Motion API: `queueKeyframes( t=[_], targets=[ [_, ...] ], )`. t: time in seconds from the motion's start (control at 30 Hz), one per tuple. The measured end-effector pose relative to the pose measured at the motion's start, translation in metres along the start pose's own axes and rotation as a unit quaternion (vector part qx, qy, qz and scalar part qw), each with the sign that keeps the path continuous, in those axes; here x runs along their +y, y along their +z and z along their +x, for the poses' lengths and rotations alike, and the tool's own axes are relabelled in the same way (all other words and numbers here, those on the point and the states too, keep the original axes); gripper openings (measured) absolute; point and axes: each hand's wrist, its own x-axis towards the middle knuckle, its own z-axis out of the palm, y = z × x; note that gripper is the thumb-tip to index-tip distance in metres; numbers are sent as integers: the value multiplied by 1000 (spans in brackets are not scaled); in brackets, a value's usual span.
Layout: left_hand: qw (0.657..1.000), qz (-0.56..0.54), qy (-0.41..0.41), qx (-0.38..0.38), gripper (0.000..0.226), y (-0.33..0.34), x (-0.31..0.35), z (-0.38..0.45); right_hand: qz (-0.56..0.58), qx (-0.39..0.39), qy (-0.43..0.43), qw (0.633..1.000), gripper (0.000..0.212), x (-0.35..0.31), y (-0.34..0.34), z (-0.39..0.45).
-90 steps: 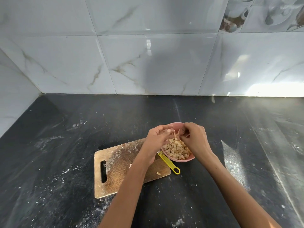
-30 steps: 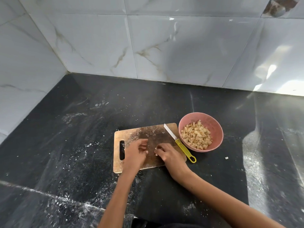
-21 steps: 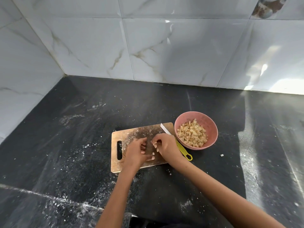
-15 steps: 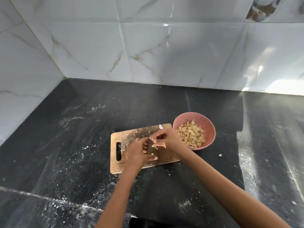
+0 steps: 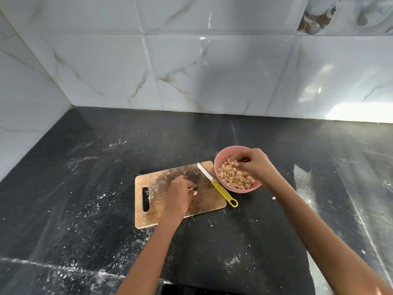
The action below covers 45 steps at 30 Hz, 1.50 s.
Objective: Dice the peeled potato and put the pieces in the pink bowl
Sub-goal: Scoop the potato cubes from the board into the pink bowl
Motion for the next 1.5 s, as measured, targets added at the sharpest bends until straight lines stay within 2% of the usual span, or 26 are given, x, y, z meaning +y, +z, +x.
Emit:
queueKeyframes(
  t=[0.1, 0.23, 0.27, 0.43, 0.53, 0.6, 0.7, 0.8, 0.87, 0.97, 1.0, 1.07, 1.17, 1.27, 1.37, 1.5],
  targets=[
    [999, 45, 29, -9, 22, 3, -1, 5, -123, 20, -36, 992, 33, 4, -6, 4],
    [993, 103, 43, -49, 17, 3, 2, 13, -101, 129, -105, 981, 16, 8, -5, 3],
    [991, 114, 40, -59, 15, 2, 5, 15, -101, 137, -110, 979, 14, 9, -4, 3],
    [984, 144, 40, -93, 10, -1, 13, 22, -115, 57, -110, 986, 22, 11, 3, 7],
    [993, 85, 29, -76, 9, -1, 4, 21, -97, 70, -120, 985, 20, 6, 14, -1],
    [999, 4, -15, -35, 9, -3, -5, 19, -71, 83, -149, 983, 16, -2, 25, -13],
    [994, -87, -71, 5, 8, -8, -14, 15, -7, 26, -190, 981, 14, -9, 54, -30],
    [959, -229, -162, 48, 11, -16, -20, 10, -32, -37, -200, 979, 14, -1, 93, -30],
    [905, -347, -232, 83, 9, -22, -24, 4, -80, -61, -192, 976, 21, 3, 113, -27],
    [818, -485, -296, 88, 1, -31, -25, -5, -177, -86, -201, 960, 48, 5, 136, -29],
    [798, -511, -308, 88, 3, -32, -25, -8, -195, -88, -208, 954, 52, 5, 141, -32],
    [769, -545, -323, 88, 2, -34, -27, -12, -213, -90, -234, 945, 46, 7, 149, -37],
    [749, -566, -332, 86, 3, -37, -25, -15, -187, -90, -258, 944, 26, 9, 148, -34],
    [738, -581, -332, 83, 4, -39, -22, -16, -240, -83, -263, 931, 15, 1, 141, -26],
    [735, -585, -335, 78, 4, -41, -19, -16, -277, -44, -245, 928, 16, -10, 140, -24],
    [730, -590, -336, 77, 3, -43, -18, -16, -262, -24, -224, 939, 20, -5, 145, -26]
  ],
)
